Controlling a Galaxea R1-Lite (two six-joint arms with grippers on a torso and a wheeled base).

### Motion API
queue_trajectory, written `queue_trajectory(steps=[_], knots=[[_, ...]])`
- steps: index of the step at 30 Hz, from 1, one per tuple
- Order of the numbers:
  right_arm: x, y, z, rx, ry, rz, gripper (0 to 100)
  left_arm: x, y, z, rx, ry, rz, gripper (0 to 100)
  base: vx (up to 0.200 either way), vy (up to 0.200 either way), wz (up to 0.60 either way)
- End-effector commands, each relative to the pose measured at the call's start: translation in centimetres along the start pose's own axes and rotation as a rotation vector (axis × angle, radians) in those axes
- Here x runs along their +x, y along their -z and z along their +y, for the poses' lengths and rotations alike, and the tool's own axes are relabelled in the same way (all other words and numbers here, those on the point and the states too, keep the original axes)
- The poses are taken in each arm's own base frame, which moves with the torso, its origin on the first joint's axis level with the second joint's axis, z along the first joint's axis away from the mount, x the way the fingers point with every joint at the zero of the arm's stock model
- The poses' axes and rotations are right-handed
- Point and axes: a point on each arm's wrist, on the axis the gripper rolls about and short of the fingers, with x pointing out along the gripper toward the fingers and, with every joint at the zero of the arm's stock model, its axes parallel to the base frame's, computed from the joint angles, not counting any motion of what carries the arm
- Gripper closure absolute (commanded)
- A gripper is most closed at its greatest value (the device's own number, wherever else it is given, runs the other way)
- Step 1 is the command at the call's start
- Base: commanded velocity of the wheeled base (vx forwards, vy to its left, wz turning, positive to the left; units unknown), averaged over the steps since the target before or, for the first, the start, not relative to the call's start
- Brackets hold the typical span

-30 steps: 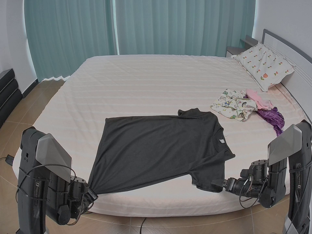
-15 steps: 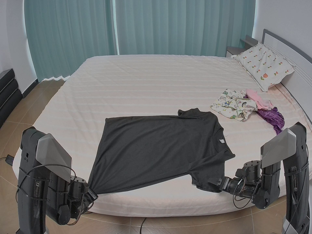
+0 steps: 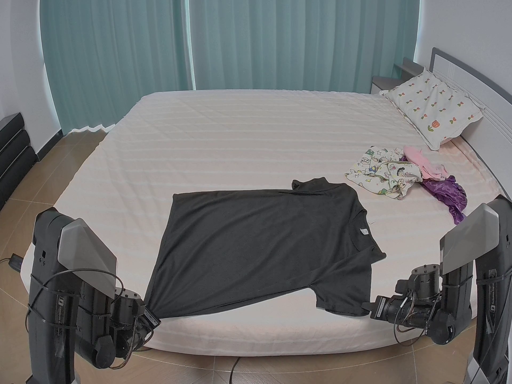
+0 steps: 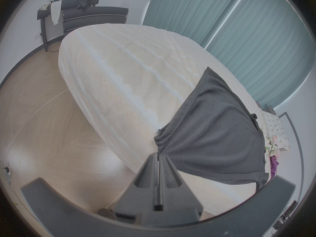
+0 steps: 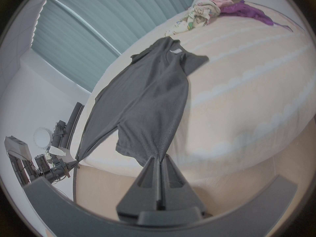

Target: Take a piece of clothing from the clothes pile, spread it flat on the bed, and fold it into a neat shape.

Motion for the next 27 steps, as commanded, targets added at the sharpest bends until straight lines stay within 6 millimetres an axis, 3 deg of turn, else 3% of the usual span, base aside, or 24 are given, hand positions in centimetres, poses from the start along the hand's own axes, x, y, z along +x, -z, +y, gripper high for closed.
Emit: queue_trajectory(steps=[1, 7, 9, 15, 27], knots=[[-1.4, -1.3, 0.8, -0.037, -0.028, -0.057, 100, 0.0, -0.3, -0.3, -0.011, 0.020, -0.017, 100, 0.000, 0.000, 0.00], [-3.8, -0.6, 0.5, -0.024, 0.017, -0.008, 100, -0.4, -0.8, -0.9, -0.021, 0.047, -0.046, 100, 0.000, 0.000, 0.00], [-5.1, 0.2, -0.2, 0.001, 0.052, 0.026, 100, -1.4, -1.6, -1.4, -0.025, 0.070, -0.081, 100, 0.000, 0.000, 0.00], [-5.8, 0.2, -1.4, 0.049, 0.117, 0.032, 100, -4.0, -2.2, -1.8, -0.002, 0.116, -0.100, 100, 0.000, 0.000, 0.00], [-9.1, 0.3, -0.4, 0.072, 0.176, 0.119, 100, -4.8, -2.0, -1.1, 0.112, 0.065, -0.105, 100, 0.000, 0.000, 0.00]])
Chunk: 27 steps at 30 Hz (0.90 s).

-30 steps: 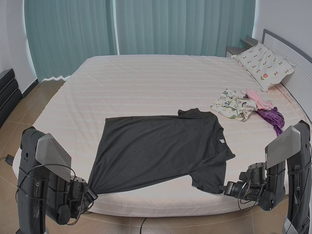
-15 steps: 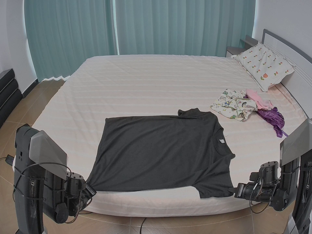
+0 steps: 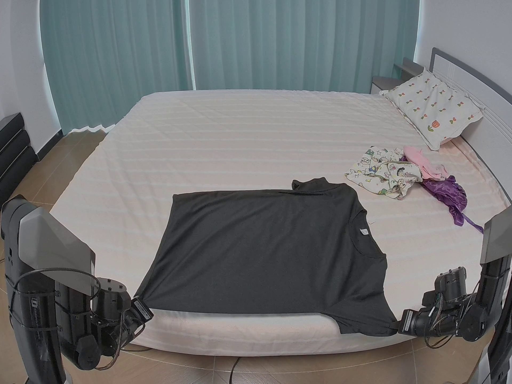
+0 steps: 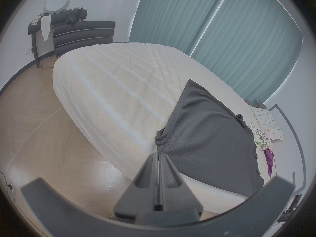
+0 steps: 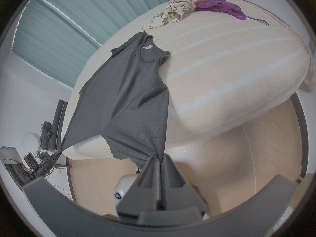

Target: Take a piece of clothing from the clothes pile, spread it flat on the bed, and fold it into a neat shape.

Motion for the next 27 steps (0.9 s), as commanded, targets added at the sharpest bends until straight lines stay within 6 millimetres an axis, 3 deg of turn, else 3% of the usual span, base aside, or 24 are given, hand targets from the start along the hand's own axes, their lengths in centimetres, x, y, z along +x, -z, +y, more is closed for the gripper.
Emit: queue_trajectory(steps=[1, 19, 27], knots=[[-2.4, 0.1, 0.4, -0.002, -0.001, -0.011, 100, -0.6, 0.1, 0.2, 0.022, -0.021, -0.002, 100, 0.000, 0.000, 0.00], [-3.2, 0.7, -0.1, -0.001, 0.107, 0.016, 100, -2.9, 2.6, 0.8, 0.174, -0.141, 0.210, 100, 0.000, 0.000, 0.00], [-4.6, 1.1, 0.0, -0.046, 0.112, 0.030, 100, -4.2, 3.8, 0.7, 0.201, -0.162, 0.301, 100, 0.000, 0.000, 0.00]])
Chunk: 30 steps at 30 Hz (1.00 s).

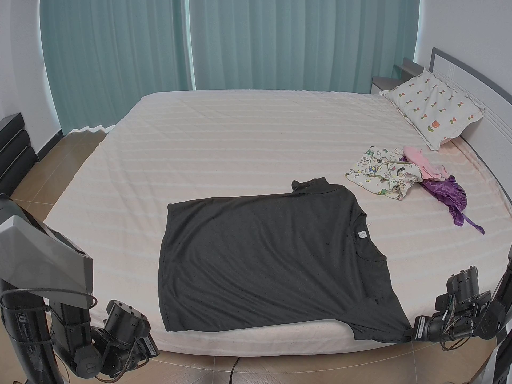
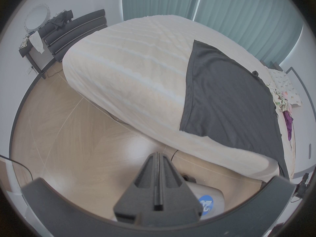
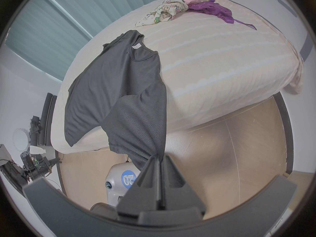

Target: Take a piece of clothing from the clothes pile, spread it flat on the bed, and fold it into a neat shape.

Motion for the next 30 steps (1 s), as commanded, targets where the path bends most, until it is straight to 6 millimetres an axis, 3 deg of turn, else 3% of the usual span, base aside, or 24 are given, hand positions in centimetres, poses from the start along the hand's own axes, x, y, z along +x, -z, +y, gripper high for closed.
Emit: queue_trajectory(steps=[1, 10, 11, 16, 20, 30], knots=[[-0.9, 0.3, 0.0, -0.010, -0.008, -0.016, 100, -0.9, 0.5, 0.0, 0.015, 0.017, 0.020, 100, 0.000, 0.000, 0.00], [-0.7, 0.3, 0.0, -0.005, -0.011, -0.003, 100, -0.1, -0.4, -0.4, -0.044, 0.118, 0.024, 100, 0.000, 0.000, 0.00], [-0.6, 0.4, 0.0, -0.008, -0.012, 0.000, 100, 0.6, -0.5, -0.4, -0.056, 0.138, 0.043, 0, 0.000, 0.000, 0.00], [-0.7, 0.3, 0.0, -0.008, -0.014, -0.002, 100, 2.5, -0.3, -0.6, -0.001, 0.182, 0.032, 0, 0.000, 0.000, 0.00], [-0.7, 0.3, 0.0, -0.009, -0.017, -0.007, 100, 4.4, -0.6, -0.2, 0.181, 0.234, -0.003, 0, 0.000, 0.000, 0.00], [-0.7, 0.2, 0.1, -0.012, -0.024, -0.021, 100, 6.1, -0.8, -1.4, 0.309, 0.334, -0.007, 0, 0.000, 0.000, 0.00]])
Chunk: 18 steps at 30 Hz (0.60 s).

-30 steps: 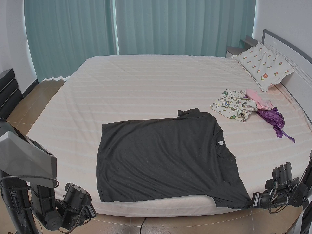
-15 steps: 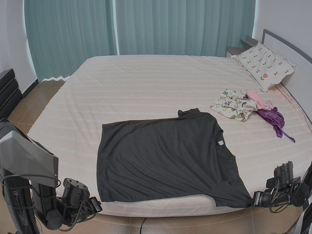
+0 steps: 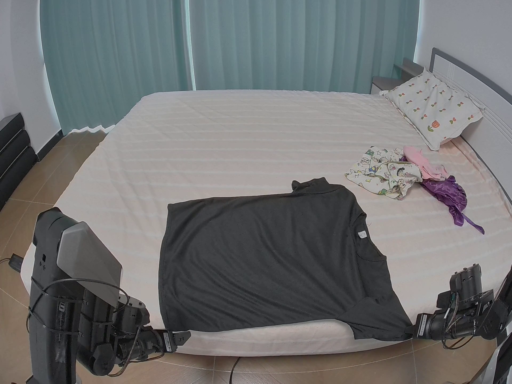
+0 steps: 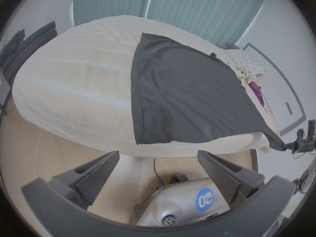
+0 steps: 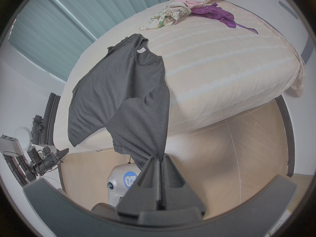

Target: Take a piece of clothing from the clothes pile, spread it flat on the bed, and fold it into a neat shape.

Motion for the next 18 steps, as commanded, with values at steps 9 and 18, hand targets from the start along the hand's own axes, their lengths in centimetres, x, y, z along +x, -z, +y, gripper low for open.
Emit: queue_trajectory(steps=[9, 18], knots=[[-0.1, 0.1, 0.0, -0.009, -0.010, -0.017, 100, 2.5, -0.6, -0.1, 0.064, 0.026, -0.037, 0, 0.000, 0.000, 0.00], [-0.2, 0.1, 0.2, -0.012, -0.013, -0.028, 100, 3.4, -1.7, 0.0, 0.094, 0.077, -0.074, 0, 0.000, 0.000, 0.00]])
